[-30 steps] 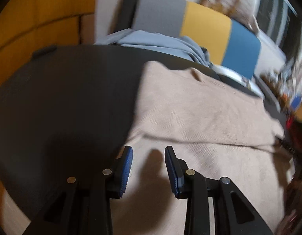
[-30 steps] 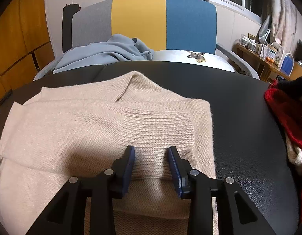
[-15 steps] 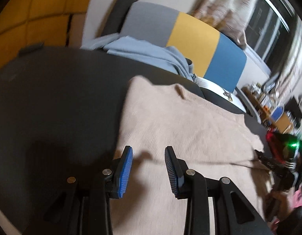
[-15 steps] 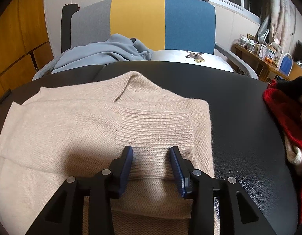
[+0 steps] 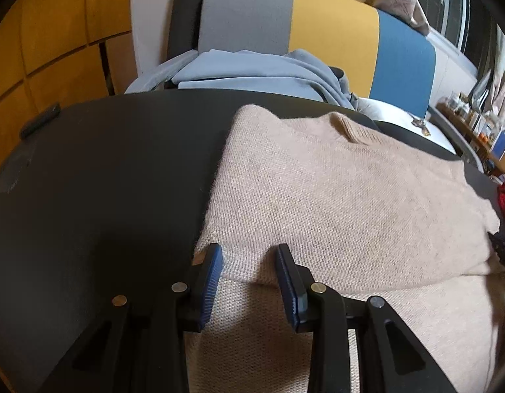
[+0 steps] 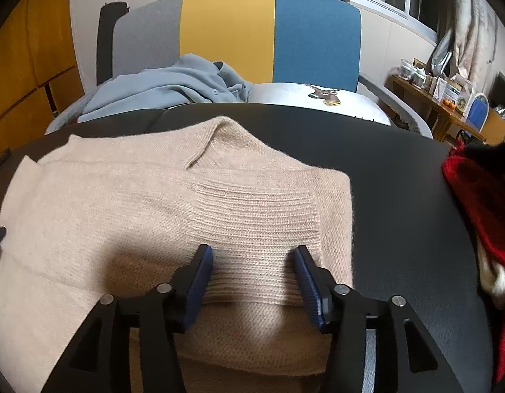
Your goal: Fold clothes
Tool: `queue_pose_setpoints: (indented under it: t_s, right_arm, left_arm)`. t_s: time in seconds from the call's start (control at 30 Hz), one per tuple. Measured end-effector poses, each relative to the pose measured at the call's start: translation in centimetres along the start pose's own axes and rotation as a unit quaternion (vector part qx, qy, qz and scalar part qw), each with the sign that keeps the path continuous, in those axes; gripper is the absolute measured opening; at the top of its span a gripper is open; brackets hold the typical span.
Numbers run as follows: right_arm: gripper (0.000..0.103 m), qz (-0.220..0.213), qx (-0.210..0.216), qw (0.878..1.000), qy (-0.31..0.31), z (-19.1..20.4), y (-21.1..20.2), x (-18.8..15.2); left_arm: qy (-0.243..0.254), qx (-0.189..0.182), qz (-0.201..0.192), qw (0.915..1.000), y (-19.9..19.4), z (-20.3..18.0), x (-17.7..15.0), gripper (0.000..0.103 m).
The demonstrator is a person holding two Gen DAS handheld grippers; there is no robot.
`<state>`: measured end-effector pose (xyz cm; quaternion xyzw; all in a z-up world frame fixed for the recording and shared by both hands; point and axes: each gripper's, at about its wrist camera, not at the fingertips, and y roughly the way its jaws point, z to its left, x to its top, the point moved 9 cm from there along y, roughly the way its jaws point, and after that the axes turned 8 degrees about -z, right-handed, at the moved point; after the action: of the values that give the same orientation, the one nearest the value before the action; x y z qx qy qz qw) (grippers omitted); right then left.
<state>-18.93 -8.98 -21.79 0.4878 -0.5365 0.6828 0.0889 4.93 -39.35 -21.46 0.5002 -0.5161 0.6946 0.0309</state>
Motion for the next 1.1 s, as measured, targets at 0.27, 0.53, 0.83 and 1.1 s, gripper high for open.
queue_pose_setpoints:
  t_s: [0.27, 0.53, 0.83, 1.1]
  right_arm:
    - [0.103, 0.030, 0.040, 0.995, 0.083, -4.7, 0.2, 0.1]
    - [0.103, 0.017, 0.209, 0.962, 0.175, -7.2, -10.1, -6.5]
    - [0.103, 0.046, 0.299, 0.930, 0.207, -6.0, -17.3, -13.4]
    - [0.054, 0.047, 0.266, 0.955, 0.125, -2.8, -18.9, -15.6]
  left_arm:
    - [0.007, -0.033, -0.005, 0.9994, -4.4, 1.2, -2.0, 0.034]
    - [-0.043, -0.045, 0.024, 0.9978, -9.6, 7.5, -8.3, 0.035]
    - [-0.016, -0.073, 0.015, 0.9971, -14.2, 5.5, -12.5, 0.040]
    - [0.015, -0.091, 0.012, 0.9957, -16.0, 2.5, -14.3, 0.043]
